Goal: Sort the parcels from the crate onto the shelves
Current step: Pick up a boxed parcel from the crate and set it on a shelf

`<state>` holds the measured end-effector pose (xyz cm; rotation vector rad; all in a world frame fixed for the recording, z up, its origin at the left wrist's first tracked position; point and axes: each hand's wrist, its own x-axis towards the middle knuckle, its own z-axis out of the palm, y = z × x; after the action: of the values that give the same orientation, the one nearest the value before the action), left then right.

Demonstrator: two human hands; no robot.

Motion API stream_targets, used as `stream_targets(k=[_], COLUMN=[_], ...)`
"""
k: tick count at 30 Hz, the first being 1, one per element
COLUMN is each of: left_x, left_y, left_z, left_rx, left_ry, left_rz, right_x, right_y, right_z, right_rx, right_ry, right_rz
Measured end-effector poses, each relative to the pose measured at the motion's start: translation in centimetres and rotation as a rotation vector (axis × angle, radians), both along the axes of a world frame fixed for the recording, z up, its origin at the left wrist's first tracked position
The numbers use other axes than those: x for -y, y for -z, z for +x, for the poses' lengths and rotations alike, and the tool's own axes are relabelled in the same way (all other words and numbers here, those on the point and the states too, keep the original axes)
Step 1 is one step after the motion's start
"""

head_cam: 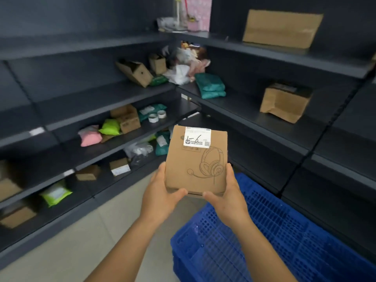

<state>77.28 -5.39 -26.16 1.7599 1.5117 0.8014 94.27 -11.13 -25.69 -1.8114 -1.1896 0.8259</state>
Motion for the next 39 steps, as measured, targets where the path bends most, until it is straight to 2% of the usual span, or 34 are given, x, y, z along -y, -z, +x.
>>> stream_targets(k=[8, 14, 25, 31, 39], left_x=[-2.2, -3.8, -9.1, -16.2, -31.9], left_y=[-3.8, -7.8, -14.6, -18.1, -23.6], left_z=[-16.4, -27.3, -39.5, -43.7, -47.9], left_rx=[-0.026, -0.026, -0.120, -0.239, -0.380], left_ry=[-0.233, -0.322, -0.458, -0.517, -0.583], left_rz=[0.066, 0.150, 0.298, 0.396, 0.447], right_x=[-6.2, -10.5, -18.2, -26.0, -43.6], right_y=[-3.8, -6.7, -13.9, -17.4, -21.9], right_z=[-15.6, -26.5, -38.2, -42.3, -46.4], right_rx=[0.069, 0.061, 0.048, 0.064, 0.113], right_ry=[-0.195, -0.293, -0.441, -0.476, -0.509], right_rz=[0.038, 0.118, 0.307, 0.401, 0.503])
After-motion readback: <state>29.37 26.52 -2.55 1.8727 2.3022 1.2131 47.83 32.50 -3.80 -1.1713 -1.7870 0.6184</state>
